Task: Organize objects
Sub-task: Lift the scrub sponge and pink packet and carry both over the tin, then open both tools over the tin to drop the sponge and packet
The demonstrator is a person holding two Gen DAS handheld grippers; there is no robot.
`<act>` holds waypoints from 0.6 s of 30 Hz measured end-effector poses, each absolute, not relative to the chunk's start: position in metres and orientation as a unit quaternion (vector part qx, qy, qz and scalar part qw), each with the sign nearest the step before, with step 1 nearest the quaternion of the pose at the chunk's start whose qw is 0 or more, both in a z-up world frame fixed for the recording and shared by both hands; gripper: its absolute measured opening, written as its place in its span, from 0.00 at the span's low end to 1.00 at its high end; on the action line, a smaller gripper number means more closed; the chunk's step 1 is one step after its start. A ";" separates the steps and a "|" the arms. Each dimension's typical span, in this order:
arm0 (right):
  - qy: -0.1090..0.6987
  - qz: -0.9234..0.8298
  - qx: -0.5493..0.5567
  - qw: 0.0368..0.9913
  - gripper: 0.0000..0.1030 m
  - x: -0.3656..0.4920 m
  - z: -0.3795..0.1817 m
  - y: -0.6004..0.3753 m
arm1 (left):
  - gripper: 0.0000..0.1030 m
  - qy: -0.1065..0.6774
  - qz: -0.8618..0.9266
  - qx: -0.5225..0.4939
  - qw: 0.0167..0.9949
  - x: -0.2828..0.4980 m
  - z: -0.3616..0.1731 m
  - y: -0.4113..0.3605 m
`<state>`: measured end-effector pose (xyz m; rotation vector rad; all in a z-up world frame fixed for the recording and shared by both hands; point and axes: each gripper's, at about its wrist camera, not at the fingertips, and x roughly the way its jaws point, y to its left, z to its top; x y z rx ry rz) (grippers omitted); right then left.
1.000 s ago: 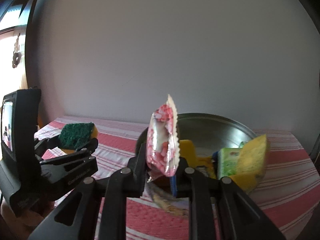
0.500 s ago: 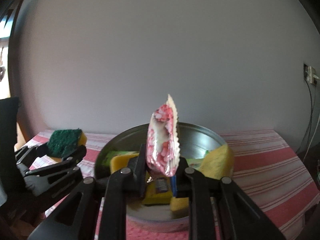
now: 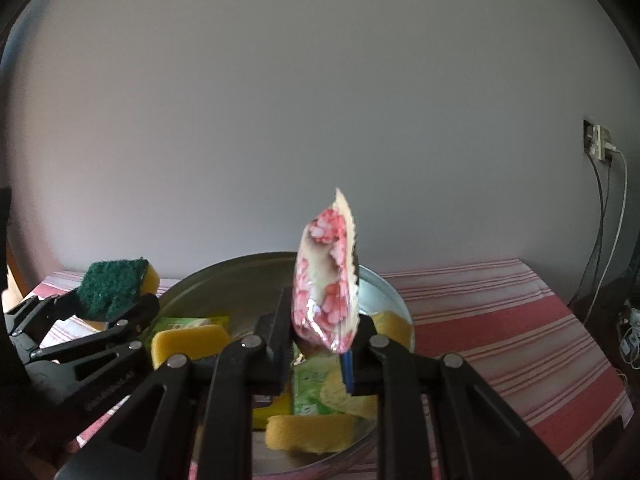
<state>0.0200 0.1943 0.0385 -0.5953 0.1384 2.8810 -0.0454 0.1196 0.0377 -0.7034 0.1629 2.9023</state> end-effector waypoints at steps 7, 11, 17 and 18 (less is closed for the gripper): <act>0.048 0.969 -0.214 0.115 0.18 0.002 0.037 0.207 | 0.68 0.057 0.965 -0.240 0.084 -0.058 0.037 0.134; 0.046 0.967 -0.221 0.121 0.18 -0.007 0.034 0.211 | 0.68 0.058 0.964 -0.245 0.087 -0.067 0.033 0.134; 0.049 0.964 -0.230 0.122 0.18 -0.011 0.044 0.198 | 0.68 0.053 0.962 -0.251 0.089 -0.076 0.034 0.134; 0.048 0.964 -0.231 0.122 0.18 -0.010 0.046 0.194 | 0.68 0.052 0.962 -0.253 0.090 -0.077 0.034 0.134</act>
